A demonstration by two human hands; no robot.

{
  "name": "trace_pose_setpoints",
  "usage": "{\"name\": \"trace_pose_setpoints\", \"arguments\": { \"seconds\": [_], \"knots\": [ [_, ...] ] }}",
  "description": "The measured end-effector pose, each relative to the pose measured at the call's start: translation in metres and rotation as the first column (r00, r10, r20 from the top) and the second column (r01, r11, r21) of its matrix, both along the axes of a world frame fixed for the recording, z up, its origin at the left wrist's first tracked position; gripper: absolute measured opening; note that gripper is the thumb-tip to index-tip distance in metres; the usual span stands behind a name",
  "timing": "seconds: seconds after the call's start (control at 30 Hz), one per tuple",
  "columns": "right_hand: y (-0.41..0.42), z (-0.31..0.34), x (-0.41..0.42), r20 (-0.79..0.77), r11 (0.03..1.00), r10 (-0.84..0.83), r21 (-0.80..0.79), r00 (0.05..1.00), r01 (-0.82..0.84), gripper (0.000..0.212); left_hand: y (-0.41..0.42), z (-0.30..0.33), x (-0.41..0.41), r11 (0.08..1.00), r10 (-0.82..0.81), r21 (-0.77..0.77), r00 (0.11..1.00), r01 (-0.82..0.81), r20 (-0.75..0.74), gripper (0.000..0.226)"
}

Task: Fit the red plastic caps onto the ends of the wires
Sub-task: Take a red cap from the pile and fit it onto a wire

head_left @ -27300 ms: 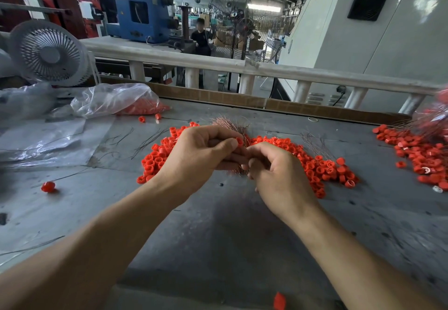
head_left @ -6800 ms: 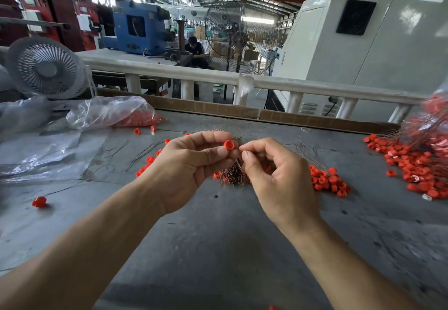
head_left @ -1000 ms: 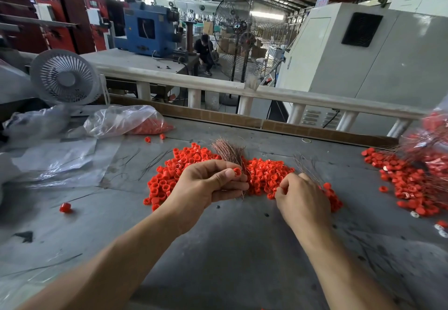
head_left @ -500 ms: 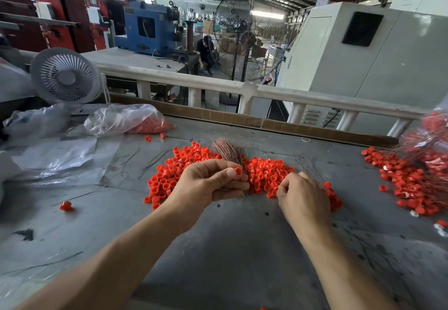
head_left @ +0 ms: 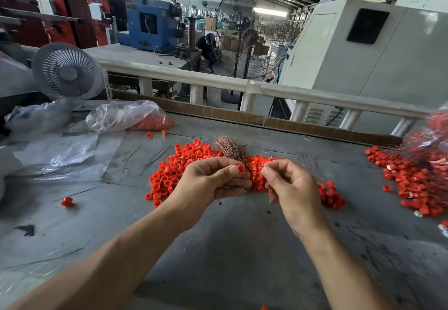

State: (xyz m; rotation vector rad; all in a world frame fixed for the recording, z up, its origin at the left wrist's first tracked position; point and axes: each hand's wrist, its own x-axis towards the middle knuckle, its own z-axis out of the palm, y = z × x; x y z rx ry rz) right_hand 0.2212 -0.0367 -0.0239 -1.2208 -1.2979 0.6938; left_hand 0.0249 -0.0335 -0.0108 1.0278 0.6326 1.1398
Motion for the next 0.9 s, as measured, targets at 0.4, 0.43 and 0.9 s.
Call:
{"name": "trace_pose_setpoints", "arguments": {
  "seconds": [0.4, 0.43, 0.9],
  "knots": [
    [-0.008, 0.004, -0.016, -0.01, 0.982, 0.166, 0.089, 0.986, -0.164, 0.019, 0.002, 0.002, -0.002, 0.999, 0.02, -0.031, 0.999, -0.019, 0.041, 0.031],
    [-0.008, 0.005, -0.016, -0.003, 0.982, 0.16, 0.1, 0.987, -0.159, 0.022, 0.002, 0.002, -0.002, 0.999, 0.018, -0.027, 0.999, -0.017, 0.039, 0.031],
    [-0.007, 0.001, -0.018, 0.006, 0.987, 0.129, 0.092, 0.992, -0.129, 0.027, 0.002, 0.001, -0.002, 0.999, 0.027, -0.026, 1.0, -0.027, 0.015, 0.03]
  ]
}}
